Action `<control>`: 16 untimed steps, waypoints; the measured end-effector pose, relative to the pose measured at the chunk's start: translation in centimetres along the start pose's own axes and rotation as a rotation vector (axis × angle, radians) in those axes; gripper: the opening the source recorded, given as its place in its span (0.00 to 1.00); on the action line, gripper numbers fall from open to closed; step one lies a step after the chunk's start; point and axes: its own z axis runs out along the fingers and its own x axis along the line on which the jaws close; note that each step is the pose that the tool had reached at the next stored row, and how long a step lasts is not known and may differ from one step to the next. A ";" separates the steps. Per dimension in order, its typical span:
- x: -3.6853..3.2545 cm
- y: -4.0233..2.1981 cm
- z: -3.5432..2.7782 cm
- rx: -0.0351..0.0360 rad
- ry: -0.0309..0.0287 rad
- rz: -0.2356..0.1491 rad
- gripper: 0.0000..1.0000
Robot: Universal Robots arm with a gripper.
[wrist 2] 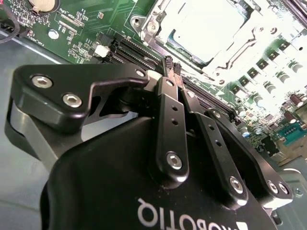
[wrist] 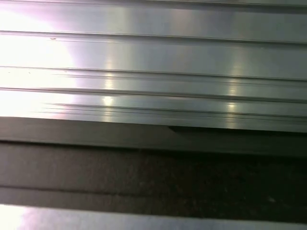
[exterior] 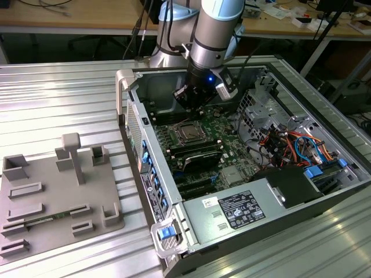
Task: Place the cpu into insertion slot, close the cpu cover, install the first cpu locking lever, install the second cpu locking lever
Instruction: 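Install the first cpu locking lever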
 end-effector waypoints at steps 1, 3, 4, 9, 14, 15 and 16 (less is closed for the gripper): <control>-0.03 0.00 0.05 0.0001 0.0000 0.000 0.11; -0.06 0.00 0.14 0.0004 -0.0005 0.000 0.11; -0.06 0.00 0.21 0.0007 -0.0017 0.000 0.11; -0.08 0.01 0.63 0.0016 -0.0040 0.000 0.11; -0.18 0.00 1.09 0.0017 -0.0040 0.000 0.11; -0.25 0.00 1.13 0.0019 -0.0041 0.000 0.11; -0.33 0.00 1.15 0.0018 -0.0047 0.000 0.11</control>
